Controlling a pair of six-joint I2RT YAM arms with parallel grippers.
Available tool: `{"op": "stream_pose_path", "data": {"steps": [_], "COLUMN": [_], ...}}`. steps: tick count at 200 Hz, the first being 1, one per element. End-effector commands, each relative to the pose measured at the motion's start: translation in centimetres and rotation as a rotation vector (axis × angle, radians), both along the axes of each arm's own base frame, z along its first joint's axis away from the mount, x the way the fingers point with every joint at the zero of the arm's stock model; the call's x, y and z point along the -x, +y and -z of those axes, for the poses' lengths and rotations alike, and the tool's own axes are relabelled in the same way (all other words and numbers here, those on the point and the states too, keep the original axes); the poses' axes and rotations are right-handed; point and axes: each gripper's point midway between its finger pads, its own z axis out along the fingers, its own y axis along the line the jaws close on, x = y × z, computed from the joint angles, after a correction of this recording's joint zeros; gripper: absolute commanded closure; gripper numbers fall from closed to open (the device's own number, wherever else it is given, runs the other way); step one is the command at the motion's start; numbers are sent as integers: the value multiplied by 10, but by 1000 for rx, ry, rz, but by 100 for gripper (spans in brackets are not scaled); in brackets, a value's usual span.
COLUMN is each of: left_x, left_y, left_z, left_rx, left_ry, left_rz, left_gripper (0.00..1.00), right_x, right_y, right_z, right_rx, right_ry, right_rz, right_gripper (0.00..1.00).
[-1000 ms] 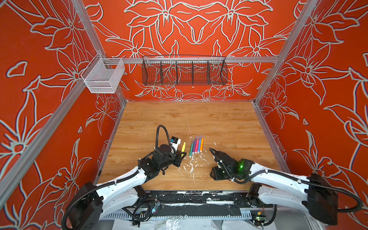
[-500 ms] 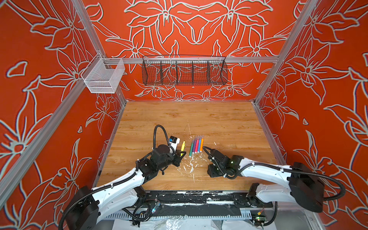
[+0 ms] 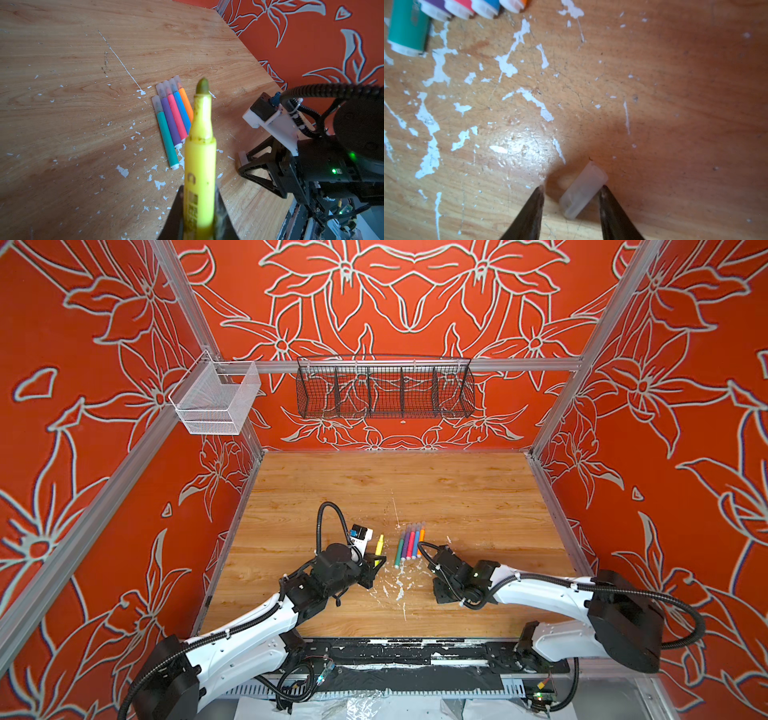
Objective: Insert the pens into the pen caps
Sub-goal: 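Lower the right gripper over the translucent cap and close on it, then lift the cap with the right gripper and bring it above the yellow marker tip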
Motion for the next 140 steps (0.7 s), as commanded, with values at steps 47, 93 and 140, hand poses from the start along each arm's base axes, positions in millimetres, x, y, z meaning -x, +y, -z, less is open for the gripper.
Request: {"op": "stream_pose_path", "data": {"steps": [47,93,140], "left_x": [-1,-2,-2], "left_y": [3,4,4], "left_z": [1,0,-2], "left_rx": [-20,-27,-28], "left_ry": [-21,-24,-27], "left_rz": [-9,-12,-15], "left_gripper": [100,100,100], "right_x": [0,5,9], "right_y": [-15,-20,-26], "right_z": [18,18,13], "right_rx": [146,187,234], "right_ry": [35,44,36], "right_rz": [13,7,6], "right_gripper": [66,67,67]}}
